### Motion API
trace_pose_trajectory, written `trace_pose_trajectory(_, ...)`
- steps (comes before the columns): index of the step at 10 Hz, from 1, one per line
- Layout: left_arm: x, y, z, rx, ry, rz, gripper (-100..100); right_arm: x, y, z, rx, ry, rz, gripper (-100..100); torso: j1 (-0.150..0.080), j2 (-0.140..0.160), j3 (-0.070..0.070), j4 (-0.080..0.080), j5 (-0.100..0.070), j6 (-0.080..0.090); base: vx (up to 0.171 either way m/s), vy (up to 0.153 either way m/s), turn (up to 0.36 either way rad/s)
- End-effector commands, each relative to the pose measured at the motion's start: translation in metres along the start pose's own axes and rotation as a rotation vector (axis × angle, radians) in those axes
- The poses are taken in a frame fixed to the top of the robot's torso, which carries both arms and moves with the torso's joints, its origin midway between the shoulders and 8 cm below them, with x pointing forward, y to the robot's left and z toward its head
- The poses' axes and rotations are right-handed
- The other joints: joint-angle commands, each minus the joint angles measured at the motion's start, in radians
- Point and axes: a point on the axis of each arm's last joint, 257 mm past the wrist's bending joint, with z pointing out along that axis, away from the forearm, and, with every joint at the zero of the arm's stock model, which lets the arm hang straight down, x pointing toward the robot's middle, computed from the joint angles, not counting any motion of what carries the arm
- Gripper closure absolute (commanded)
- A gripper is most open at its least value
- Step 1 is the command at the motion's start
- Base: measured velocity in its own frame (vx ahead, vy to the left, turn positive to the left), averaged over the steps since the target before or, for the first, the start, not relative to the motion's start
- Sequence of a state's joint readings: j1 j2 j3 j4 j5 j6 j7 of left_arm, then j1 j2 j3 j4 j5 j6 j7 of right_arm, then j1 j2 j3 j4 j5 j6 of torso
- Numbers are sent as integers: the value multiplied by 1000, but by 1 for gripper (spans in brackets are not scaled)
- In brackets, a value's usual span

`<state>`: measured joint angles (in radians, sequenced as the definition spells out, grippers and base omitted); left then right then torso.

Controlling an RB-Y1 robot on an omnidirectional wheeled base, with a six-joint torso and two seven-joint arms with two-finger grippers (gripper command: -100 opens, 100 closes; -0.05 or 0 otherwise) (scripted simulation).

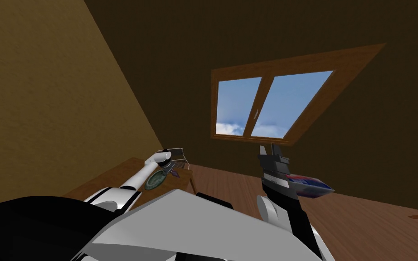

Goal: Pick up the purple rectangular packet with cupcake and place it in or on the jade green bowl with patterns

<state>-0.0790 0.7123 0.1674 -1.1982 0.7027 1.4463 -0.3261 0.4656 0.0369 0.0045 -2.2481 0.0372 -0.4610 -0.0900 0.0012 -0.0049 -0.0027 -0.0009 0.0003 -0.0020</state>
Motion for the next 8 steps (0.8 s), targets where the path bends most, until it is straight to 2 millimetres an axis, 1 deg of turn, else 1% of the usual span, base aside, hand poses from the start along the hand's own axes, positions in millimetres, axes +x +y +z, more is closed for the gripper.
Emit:
trace_pose_trajectory(1,4,-1,-5,-3,1,25,100,0,0,0,0,0,0,0,0,0,0,0,0,0,84,-11,178)
trace_pose_trajectory(4,11,-3,-12,-4,1,60,100,0,0,0,0,0,0,0,-2,-1,0,0,0,2,59,-22,103)
trace_pose_trajectory(5,9,-3,-10,-2,1,52,100,0,0,0,0,0,0,0,-2,0,0,0,0,2,22,-10,24)
trace_pose_trajectory(6,9,-3,-11,-4,1,54,0,0,0,0,0,0,0,0,-1,2,1,0,0,2,0,0,0)
trace_pose_trajectory(7,-3,0,-17,-7,-13,69,100,0,0,0,0,0,0,0,-1,3,1,1,0,2,46,-30,109)
trace_pose_trajectory(8,-9,2,-20,-8,-20,77,100,0,0,0,0,0,0,0,-1,2,1,1,-1,1,69,-44,142)
